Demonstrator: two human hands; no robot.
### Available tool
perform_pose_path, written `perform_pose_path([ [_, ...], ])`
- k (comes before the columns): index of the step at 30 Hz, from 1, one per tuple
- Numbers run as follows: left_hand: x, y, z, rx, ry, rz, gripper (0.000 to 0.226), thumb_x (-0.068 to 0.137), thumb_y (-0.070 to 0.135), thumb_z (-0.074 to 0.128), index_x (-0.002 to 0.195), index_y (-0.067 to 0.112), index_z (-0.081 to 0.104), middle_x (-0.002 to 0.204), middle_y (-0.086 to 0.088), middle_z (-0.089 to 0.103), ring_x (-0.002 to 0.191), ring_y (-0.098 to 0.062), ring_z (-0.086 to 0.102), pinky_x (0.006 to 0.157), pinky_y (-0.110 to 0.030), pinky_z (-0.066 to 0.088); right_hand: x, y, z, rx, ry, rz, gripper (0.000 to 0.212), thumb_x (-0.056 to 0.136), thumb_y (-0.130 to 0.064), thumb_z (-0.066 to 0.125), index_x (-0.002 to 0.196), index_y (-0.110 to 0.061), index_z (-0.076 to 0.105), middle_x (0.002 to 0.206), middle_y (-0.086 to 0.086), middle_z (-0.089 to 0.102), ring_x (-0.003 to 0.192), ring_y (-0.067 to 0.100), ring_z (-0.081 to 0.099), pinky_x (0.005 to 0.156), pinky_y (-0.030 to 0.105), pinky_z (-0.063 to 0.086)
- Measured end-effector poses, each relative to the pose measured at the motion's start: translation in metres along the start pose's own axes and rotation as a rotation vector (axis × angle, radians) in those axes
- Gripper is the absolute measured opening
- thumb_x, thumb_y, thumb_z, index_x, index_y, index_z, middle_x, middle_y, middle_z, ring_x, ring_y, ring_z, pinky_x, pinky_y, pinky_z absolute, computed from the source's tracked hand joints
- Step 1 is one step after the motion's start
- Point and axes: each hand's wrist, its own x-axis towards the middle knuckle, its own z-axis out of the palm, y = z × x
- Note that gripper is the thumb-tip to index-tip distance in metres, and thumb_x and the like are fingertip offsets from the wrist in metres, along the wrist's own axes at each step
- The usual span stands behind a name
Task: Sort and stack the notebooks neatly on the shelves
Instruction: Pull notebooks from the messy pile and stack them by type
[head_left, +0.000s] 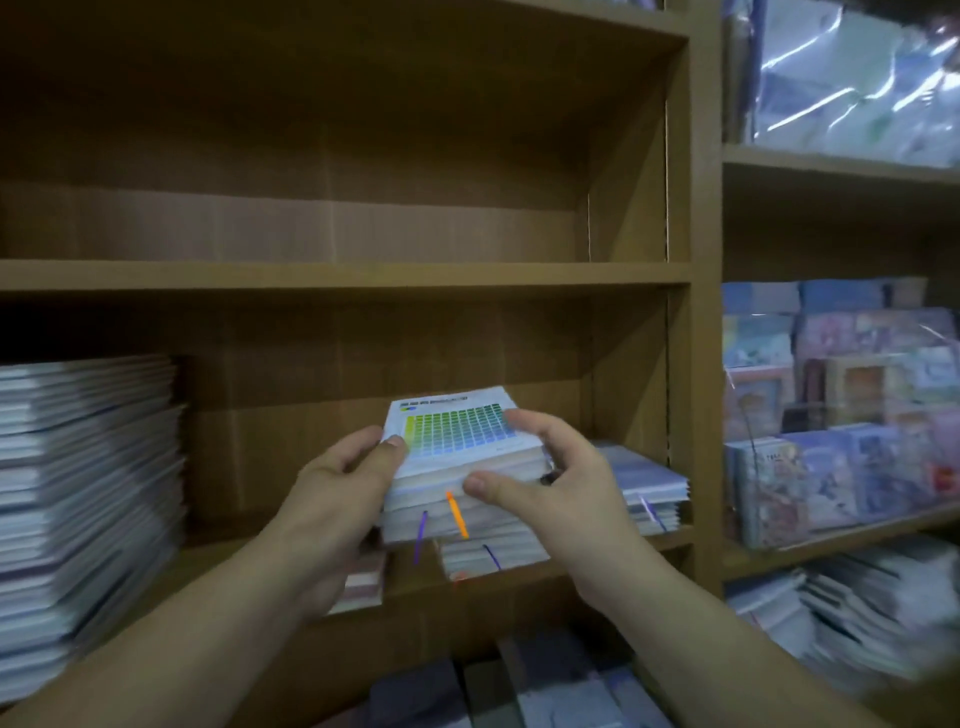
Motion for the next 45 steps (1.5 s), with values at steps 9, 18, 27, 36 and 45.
perform_pose_path([
  [9,0.102,-0.009,0.067,0.220,0.033,0.174,0.029,0.089,0.044,0.066,0.094,0.017,0.077,0.087,-0.004,0.076,0.080,-0.025,0.071,0.076,-0.042,0.061,0.098,0.031,-0.051,-0.344,-0.077,0.020,0.052,0.087,-0.039,0.078,0.133,-0.030,0.054,0.129,-0.009,0.054,0.110,0.007,0.055,0.082,0.013,0.048],
  [18,0.092,-0.039,0.029,0.610,-0.178,0.336,0.074,0.076,0.080,0.065,0.141,0.049,0.053,0.132,0.017,0.065,0.122,-0.006,0.061,0.108,-0.034,0.049,0.101,0.079,-0.053,-0.236,-0.095,0.001,0.066,0.081,-0.045,0.079,0.138,-0.042,0.045,0.127,-0.012,0.060,0.110,0.007,0.062,0.081,0.023,0.057],
  [27,0.108,-0.065,0.021,0.599,-0.132,0.376,0.081,0.074,0.051,0.082,0.143,0.058,0.039,0.104,0.010,0.076,0.097,-0.005,0.072,0.096,-0.039,0.057,0.108,0.091,-0.035,-0.299,-0.111,-0.008,0.069,0.080,-0.033,0.086,0.130,-0.049,0.040,0.127,-0.008,0.056,0.113,0.015,0.060,0.091,0.039,0.059],
  [36,0.085,-0.091,0.022,0.478,-0.070,0.266,0.066,0.082,0.031,0.085,0.136,0.037,0.048,0.123,0.013,0.068,0.104,-0.001,0.067,0.086,-0.013,0.052,0.092,0.089,-0.030,-0.291,-0.049,-0.034,0.095,0.081,-0.026,0.085,0.155,-0.040,0.027,0.137,-0.018,0.047,0.119,0.002,0.051,0.100,0.028,0.050],
  [45,0.079,-0.144,0.033,0.583,-0.023,0.242,0.051,0.067,0.053,0.066,0.115,0.036,0.064,0.103,0.013,0.076,0.097,-0.013,0.072,0.089,-0.041,0.058,0.006,0.131,-0.019,-0.237,0.170,-0.165,0.044,0.095,-0.012,0.068,0.135,-0.025,0.055,0.127,-0.018,0.060,0.118,-0.014,0.054,0.097,0.009,0.046],
])
